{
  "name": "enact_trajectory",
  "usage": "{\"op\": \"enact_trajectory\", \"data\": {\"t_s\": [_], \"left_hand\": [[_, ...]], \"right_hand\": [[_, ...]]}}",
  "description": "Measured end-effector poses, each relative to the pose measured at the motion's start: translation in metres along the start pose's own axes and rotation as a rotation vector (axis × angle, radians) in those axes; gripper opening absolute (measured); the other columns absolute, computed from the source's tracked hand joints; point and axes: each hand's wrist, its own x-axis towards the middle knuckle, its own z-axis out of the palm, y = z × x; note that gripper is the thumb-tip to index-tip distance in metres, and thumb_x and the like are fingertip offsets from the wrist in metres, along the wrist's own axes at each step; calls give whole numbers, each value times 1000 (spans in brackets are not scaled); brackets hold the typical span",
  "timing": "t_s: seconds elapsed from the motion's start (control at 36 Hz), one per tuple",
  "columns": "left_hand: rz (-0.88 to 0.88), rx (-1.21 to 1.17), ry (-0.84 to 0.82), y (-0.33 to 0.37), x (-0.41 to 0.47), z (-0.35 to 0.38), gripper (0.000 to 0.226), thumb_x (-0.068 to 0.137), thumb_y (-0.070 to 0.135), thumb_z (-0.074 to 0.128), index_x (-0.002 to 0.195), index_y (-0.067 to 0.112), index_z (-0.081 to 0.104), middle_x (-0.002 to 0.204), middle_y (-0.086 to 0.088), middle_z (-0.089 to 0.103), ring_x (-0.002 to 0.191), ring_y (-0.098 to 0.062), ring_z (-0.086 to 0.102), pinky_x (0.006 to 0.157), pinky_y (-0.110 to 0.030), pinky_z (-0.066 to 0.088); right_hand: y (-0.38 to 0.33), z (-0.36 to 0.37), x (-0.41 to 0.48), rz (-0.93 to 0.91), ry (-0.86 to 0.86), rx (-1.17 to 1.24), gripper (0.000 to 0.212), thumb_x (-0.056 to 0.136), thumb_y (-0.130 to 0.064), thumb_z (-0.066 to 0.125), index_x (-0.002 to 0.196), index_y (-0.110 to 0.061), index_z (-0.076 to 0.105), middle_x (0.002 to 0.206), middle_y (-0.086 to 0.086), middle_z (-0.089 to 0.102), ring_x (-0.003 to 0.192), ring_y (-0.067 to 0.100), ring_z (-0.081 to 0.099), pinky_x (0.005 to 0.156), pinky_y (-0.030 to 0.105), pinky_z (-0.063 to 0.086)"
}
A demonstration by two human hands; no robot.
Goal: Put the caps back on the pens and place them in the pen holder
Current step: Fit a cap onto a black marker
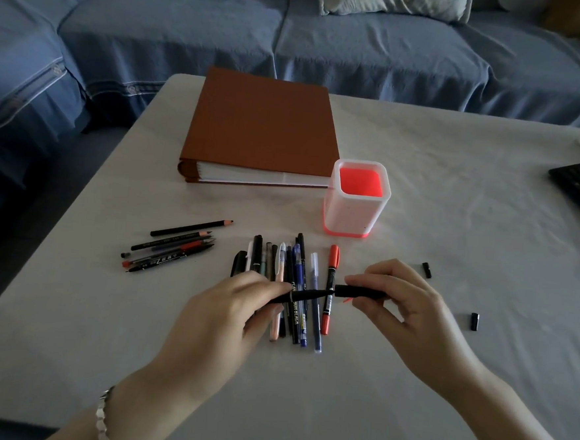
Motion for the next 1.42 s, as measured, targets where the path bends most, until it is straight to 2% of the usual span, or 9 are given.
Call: {"op": "enact_trajectory", "data": {"t_s": [0.11,0.31,0.5,0.72,0.89,1.03,1.14,1.28,1.42], "left_hand": [[59,12,-33,3,1,-1,30,85,33,46,104,24,68,84,19,59,73,5,50,64,-1,34],[134,-26,-8,7,1,1,29,85,28,46,99,14,67,86,6,68,79,-5,58,66,-18,45],[127,-122,-93,13,6,4,21,84,25,49,100,22,63,77,23,52,72,4,51,64,4,31],[-74,43,-304,9,12,28,36,92,6,41,122,24,51,103,6,59,85,-15,60,76,-30,47],[-382,-335,-164,6,19,26,14,94,11,42,98,18,53,83,0,63,58,-5,56,55,-11,42],[-635,-704,-27,12,30,17,15,92,10,47,90,-1,57,65,-2,59,67,-17,62,73,-44,51],[-620,-794,75,14,33,12,18,92,14,48,87,2,60,68,-1,64,69,-7,59,69,-24,43],[-709,-984,156,11,34,10,7,91,12,49,88,11,56,83,-6,72,67,-3,64,62,-21,44],[-800,-1187,307,5,34,11,17,88,-3,51,82,12,48,75,-7,71,66,-14,66,59,-24,55]], "right_hand": [[-4,1,1,-11,-32,23,22,75,-25,66,95,-35,67,94,-16,60,83,3,59,75,6,42],[-9,9,-1,-68,29,64,26,69,-21,71,93,-31,67,80,-14,68,72,0,63,70,6,45],[-9,9,-3,-213,82,11,18,71,-14,73,89,-18,71,74,-4,70,71,0,64,69,10,48],[28,11,6,185,-238,-169,27,79,-11,68,100,-27,66,80,-16,62,77,-1,56,70,11,41],[85,-20,20,504,243,-404,24,83,-7,56,106,-9,65,102,11,62,81,23,55,74,26,39],[110,-29,31,732,247,-510,30,89,-16,49,115,-4,58,116,18,53,103,37,52,83,36,42],[118,-25,34,739,254,-551,22,87,-14,52,99,0,64,108,21,55,94,39,53,74,35,40],[114,-25,32,727,224,-565,19,87,-14,53,94,-5,67,104,18,59,90,36,55,67,32,40],[72,-12,25,524,245,-164,7,84,-14,62,89,-13,67,73,-1,66,71,13,60,60,11,41]]}}
